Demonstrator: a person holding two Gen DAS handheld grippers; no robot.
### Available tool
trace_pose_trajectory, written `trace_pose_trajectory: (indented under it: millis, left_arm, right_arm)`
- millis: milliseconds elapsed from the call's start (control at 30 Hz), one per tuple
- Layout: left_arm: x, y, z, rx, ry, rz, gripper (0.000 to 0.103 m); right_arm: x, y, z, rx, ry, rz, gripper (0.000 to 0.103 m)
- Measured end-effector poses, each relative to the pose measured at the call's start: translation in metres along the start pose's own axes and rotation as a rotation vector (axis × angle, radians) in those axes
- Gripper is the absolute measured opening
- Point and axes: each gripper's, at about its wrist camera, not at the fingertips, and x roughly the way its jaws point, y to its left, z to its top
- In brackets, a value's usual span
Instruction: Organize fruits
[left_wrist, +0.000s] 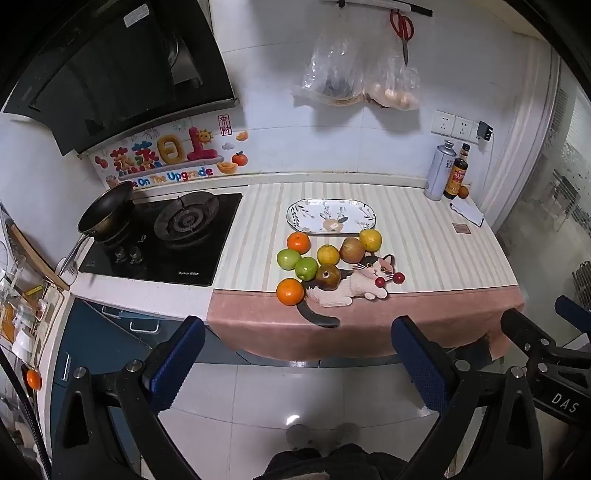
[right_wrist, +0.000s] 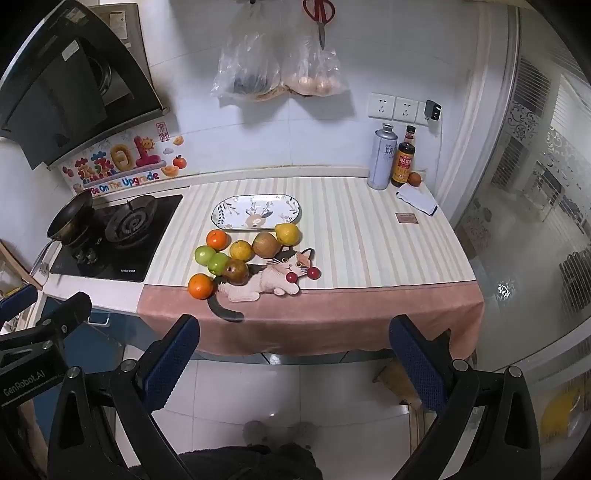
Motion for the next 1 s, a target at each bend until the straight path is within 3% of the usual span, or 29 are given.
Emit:
trace_pose_trajectory:
  millis: [533, 1000]
  left_arm:
    - [0.001, 0.004, -0.003, -0.012, 0.008, -0.011, 0.103]
    - [-0.001, 0.008, -0.002, -0.012, 0.003, -0.011, 0.103]
  right_arm:
    - [0.003, 0.010, -0.013, -0.007, -0.010, 0.007, 0.103]
    - [0.001, 0.006, -0.002, 0.005, -0.014, 0.016, 0.103]
